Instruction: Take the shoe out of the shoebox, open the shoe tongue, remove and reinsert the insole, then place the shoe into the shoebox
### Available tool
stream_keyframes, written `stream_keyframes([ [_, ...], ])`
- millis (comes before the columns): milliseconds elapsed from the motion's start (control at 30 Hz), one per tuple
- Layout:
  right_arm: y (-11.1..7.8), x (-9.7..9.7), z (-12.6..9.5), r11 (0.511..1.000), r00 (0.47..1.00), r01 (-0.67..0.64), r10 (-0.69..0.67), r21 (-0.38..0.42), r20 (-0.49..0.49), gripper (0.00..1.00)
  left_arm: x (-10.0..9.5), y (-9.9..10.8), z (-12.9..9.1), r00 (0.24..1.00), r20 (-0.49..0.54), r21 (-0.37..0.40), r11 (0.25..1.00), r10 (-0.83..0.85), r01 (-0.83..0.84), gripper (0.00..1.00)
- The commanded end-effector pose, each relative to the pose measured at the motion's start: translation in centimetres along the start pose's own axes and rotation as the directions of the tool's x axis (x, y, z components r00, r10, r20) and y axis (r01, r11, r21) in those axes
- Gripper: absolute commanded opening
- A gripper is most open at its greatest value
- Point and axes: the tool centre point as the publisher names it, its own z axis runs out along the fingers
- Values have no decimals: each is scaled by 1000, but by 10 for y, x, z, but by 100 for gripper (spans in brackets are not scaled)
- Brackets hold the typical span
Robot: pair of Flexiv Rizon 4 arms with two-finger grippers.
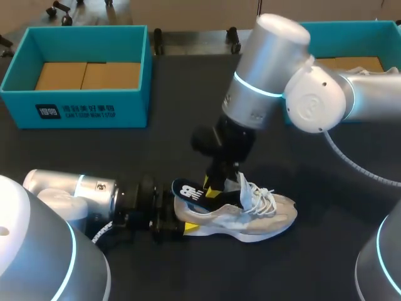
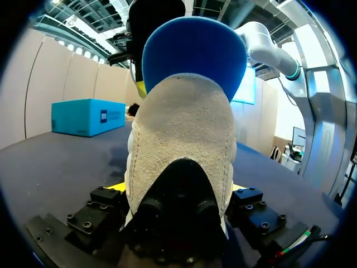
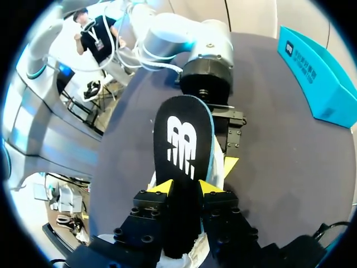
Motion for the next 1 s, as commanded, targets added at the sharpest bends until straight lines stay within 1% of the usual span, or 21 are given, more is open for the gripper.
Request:
stream_keyframes([
  [33, 1, -1, 11, 1000, 1000, 7, -7, -8, -14, 24, 0, 0, 1, 1000, 0, -1, 1000, 0, 0, 0],
  [100, 1, 1, 13, 1000, 1000, 13, -13, -13, -22, 22, 0, 0, 1, 1000, 0, -1, 1000, 0, 0, 0],
  [233, 1, 6, 16, 1000, 999, 19, -19, -18, -30, 11, 0, 0, 1, 1000, 0, -1, 1000, 0, 0, 0],
  [267, 1, 7, 16, 1000, 999, 20, -21, -20, -31, 7, 0, 0, 1, 1000, 0, -1, 1000, 0, 0, 0],
  [300, 1, 9, 16, 1000, 999, 21, -22, -20, -32, 0, 0, 0, 1, 1000, 0, -1, 1000, 0, 0, 0],
  [533, 2, 15, 3, 1000, 1000, 23, -23, -4, -20, 0, 0, 0, 1, 1000, 0, -1, 1000, 0, 0, 0],
  [700, 4, 16, -14, 999, 999, 36, -36, 10, -3, 0, 0, 0, 1, 1000, 0, -1, 1000, 0, 0, 0],
  [833, 4, 14, -27, 999, 999, 44, -44, 20, 7, 0, 0, 0, 1, 1000, 0, -1, 1000, 0, 0, 0],
  [1000, 5, 6, -36, 996, 996, 85, -84, 14, -4, 0, 0, 0, 1, 1000, 0, -1, 1000, 0, 0, 0],
])
